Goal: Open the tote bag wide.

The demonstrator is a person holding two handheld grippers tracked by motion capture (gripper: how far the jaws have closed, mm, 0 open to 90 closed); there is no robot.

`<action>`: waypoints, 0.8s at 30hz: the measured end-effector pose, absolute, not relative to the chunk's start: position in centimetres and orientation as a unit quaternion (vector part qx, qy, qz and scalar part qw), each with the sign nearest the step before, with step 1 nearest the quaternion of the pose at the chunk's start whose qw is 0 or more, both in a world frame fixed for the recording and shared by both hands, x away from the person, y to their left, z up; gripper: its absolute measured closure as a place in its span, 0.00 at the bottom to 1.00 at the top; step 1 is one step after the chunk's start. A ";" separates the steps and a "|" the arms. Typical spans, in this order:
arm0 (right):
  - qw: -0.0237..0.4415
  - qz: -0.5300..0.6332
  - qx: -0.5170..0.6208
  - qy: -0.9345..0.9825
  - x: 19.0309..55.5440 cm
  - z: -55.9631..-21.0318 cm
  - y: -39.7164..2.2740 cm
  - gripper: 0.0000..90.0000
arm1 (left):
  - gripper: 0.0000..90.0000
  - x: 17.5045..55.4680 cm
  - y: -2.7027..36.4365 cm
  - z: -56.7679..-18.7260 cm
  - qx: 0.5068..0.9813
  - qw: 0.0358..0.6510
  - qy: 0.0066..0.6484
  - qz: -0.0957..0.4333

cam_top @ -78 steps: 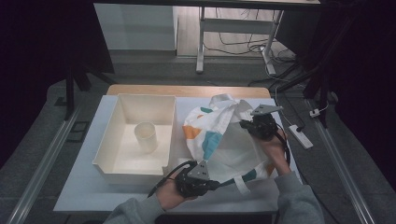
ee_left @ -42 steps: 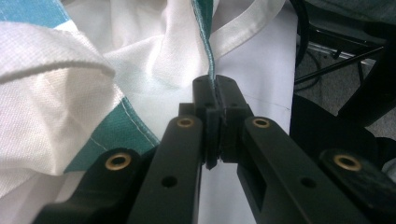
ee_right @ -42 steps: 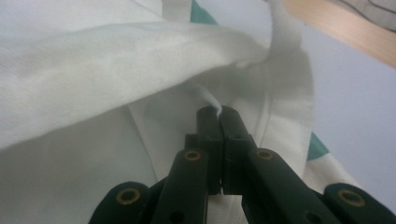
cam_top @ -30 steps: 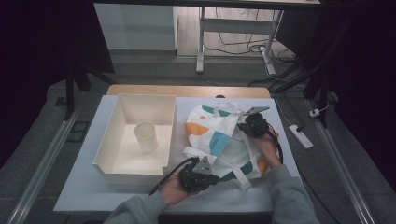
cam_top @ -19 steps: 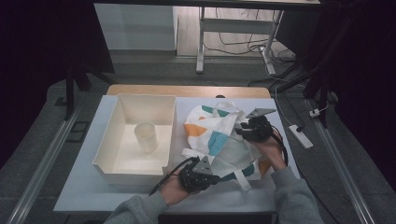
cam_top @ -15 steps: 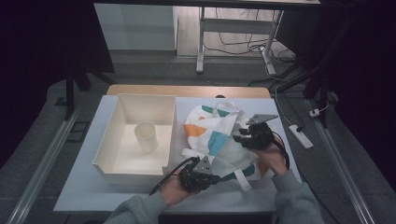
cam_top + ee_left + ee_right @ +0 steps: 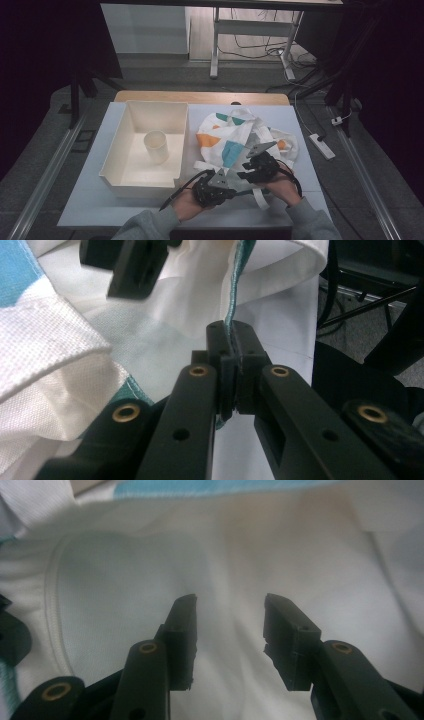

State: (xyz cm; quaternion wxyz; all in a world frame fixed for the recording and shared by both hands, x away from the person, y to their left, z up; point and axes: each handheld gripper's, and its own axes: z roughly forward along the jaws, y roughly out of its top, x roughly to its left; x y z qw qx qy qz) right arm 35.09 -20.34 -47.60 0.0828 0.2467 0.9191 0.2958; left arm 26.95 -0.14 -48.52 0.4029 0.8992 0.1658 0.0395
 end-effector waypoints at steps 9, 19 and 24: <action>0.056 0.268 0.237 0.932 35.8 -49.7 -18.8 0.75 | 0.98 27.0 -0.3 -49.0 0.903 0.394 0.166 0.041; 0.055 0.277 0.223 0.933 35.7 -49.6 -19.4 0.98 | 0.88 26.9 -0.3 -48.8 0.897 0.405 0.172 0.049; 0.041 0.278 0.218 0.935 35.1 -49.3 -20.4 0.98 | 0.70 26.6 0.3 -47.8 0.883 0.431 0.180 0.055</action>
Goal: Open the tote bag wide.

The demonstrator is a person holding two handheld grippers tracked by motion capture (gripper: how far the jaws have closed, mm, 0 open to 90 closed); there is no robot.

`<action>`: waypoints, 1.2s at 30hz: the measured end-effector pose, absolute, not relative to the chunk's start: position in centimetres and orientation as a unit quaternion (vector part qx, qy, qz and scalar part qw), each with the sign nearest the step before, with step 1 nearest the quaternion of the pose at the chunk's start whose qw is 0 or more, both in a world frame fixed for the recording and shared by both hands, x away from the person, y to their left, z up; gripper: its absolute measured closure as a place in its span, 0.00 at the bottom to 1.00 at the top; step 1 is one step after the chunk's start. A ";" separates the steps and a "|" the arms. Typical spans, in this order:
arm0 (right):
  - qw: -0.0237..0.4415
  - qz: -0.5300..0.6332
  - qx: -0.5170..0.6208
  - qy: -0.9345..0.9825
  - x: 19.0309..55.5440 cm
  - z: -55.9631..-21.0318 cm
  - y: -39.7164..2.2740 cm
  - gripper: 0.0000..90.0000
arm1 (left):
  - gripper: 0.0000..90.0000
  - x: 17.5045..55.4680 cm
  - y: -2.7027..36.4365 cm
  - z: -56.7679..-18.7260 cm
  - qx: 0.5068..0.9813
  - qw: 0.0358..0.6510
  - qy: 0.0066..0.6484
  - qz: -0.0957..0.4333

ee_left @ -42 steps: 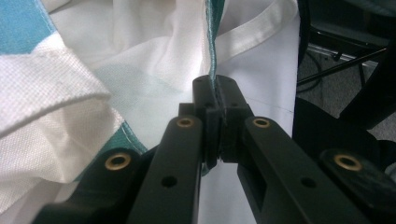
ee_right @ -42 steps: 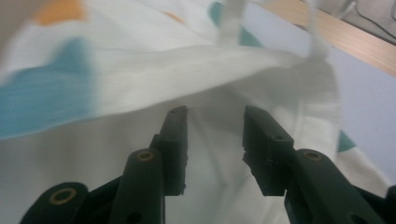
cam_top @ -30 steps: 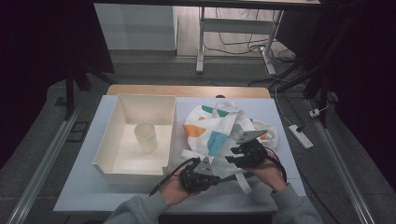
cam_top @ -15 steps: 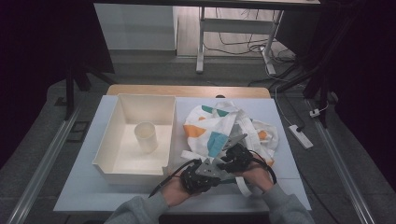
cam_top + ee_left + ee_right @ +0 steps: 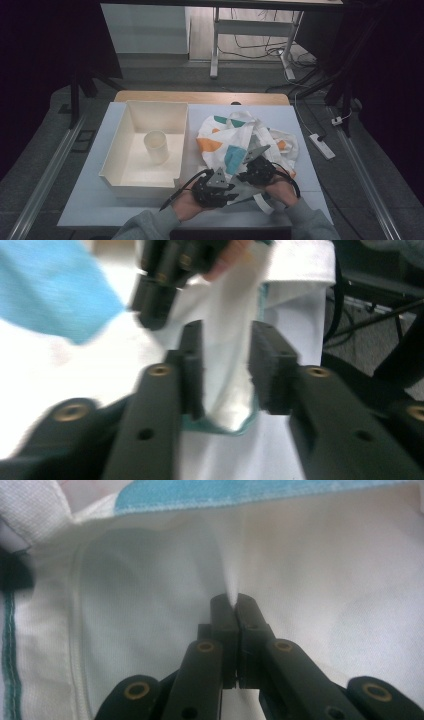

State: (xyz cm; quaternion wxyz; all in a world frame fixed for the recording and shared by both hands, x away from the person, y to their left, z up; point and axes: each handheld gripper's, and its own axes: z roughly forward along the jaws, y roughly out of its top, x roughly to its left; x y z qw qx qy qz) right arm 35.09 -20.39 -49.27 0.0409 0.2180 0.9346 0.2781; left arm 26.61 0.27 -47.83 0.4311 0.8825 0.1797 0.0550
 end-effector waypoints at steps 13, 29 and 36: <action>0.030 0.278 0.215 0.936 32.0 -48.4 -26.3 0.98 | 0.58 25.6 1.0 -45.2 0.860 0.473 0.179 0.066; 0.079 0.373 0.253 0.889 30.7 -45.5 -28.2 0.73 | 0.55 26.1 1.8 -45.0 0.855 0.474 0.195 0.075; 0.087 0.412 0.291 0.859 30.0 -44.3 -27.8 0.59 | 0.54 26.1 1.8 -45.0 0.856 0.470 0.199 0.076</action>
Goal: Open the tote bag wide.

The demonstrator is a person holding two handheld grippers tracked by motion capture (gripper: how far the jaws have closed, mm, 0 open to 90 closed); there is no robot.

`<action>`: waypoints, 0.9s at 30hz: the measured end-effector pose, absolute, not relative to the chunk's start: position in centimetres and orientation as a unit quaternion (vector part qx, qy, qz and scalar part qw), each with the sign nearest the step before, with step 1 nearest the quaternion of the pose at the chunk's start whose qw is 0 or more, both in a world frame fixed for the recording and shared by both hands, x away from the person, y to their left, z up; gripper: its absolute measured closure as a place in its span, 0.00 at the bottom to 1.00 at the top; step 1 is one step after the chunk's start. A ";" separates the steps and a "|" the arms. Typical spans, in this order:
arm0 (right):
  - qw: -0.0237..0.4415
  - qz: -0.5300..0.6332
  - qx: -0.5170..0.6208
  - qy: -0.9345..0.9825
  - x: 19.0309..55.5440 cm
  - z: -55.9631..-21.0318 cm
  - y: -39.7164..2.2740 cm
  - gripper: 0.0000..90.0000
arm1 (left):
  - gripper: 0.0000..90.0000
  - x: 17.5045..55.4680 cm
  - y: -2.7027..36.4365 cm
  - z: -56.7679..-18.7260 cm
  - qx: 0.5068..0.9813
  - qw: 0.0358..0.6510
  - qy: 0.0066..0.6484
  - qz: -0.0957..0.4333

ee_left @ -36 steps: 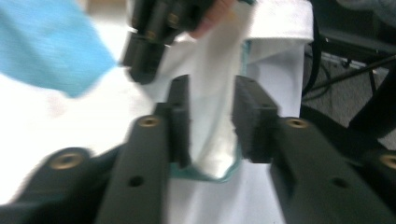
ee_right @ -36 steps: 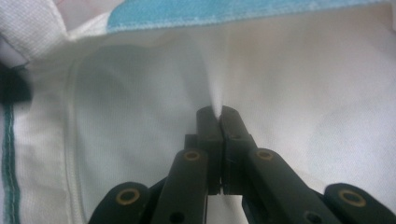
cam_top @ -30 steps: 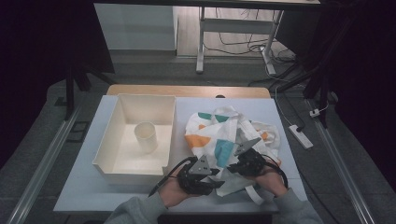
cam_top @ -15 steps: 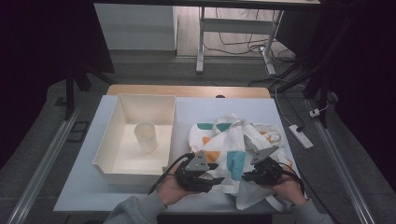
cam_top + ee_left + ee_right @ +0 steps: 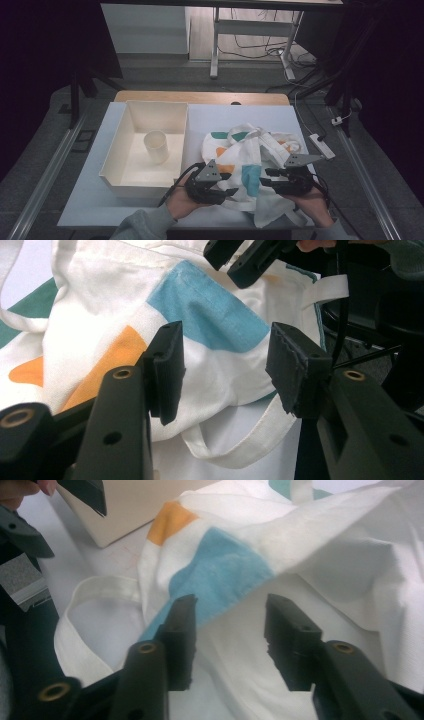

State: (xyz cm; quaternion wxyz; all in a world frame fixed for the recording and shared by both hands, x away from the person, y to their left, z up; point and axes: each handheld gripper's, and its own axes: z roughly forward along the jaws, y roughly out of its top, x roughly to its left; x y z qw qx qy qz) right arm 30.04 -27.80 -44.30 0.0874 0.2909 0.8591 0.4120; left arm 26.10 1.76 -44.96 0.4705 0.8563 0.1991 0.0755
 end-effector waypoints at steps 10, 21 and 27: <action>0.127 0.409 0.300 0.853 30.6 -44.4 -25.5 0.87 | 0.52 25.8 1.7 -45.7 0.866 0.452 0.200 0.070; 0.110 0.406 0.245 0.873 32.6 -45.0 -20.7 0.99 | 0.51 25.2 2.7 -46.2 0.868 0.446 0.207 0.065; 0.084 0.403 0.224 0.883 33.6 -46.2 -17.3 0.99 | 0.51 24.7 3.2 -46.7 0.870 0.442 0.209 0.060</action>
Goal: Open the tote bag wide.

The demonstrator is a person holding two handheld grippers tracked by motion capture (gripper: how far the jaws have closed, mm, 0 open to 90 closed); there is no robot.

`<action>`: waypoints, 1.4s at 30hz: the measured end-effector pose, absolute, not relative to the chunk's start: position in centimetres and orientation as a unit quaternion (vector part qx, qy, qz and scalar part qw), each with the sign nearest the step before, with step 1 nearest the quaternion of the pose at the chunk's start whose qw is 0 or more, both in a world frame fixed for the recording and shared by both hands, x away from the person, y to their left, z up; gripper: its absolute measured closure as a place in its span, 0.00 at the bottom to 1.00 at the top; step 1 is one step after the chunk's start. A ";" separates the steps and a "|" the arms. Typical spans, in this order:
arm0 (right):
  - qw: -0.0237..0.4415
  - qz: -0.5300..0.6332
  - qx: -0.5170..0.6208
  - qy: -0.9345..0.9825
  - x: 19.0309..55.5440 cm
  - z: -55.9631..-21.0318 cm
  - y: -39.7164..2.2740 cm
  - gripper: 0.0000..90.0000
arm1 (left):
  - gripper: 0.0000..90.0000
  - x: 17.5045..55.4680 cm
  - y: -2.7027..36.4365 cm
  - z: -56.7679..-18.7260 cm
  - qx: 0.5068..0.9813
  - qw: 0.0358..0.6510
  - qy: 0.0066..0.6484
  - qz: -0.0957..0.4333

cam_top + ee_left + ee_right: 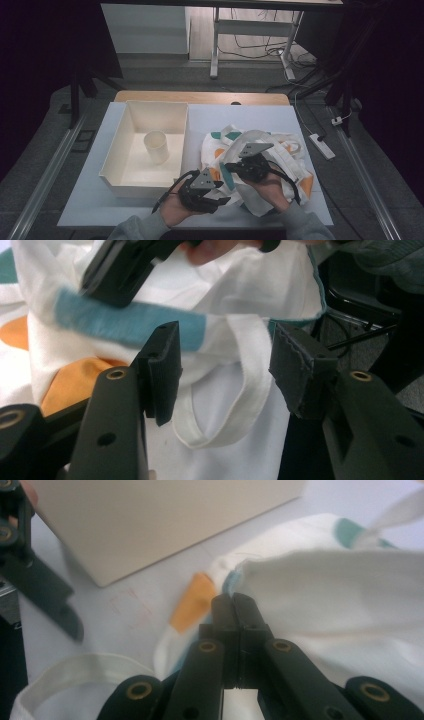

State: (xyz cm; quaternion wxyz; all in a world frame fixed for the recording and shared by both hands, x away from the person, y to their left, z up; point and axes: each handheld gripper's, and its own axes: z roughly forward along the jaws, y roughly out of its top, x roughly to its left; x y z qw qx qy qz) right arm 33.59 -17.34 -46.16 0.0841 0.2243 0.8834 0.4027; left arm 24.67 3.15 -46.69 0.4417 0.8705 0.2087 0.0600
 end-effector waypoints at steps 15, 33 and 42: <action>0.026 0.411 0.203 0.889 34.2 -47.9 -15.3 0.89 | 0.51 24.6 2.9 -47.2 0.874 0.436 0.208 0.058; 0.148 0.433 0.315 0.831 33.0 -42.9 -27.1 0.60 | 0.45 25.1 2.3 -45.1 0.848 0.461 0.246 0.089; 0.189 0.406 0.374 0.812 33.4 -42.6 -31.6 0.60 | 0.38 27.5 0.1 -44.3 0.839 0.437 0.292 0.143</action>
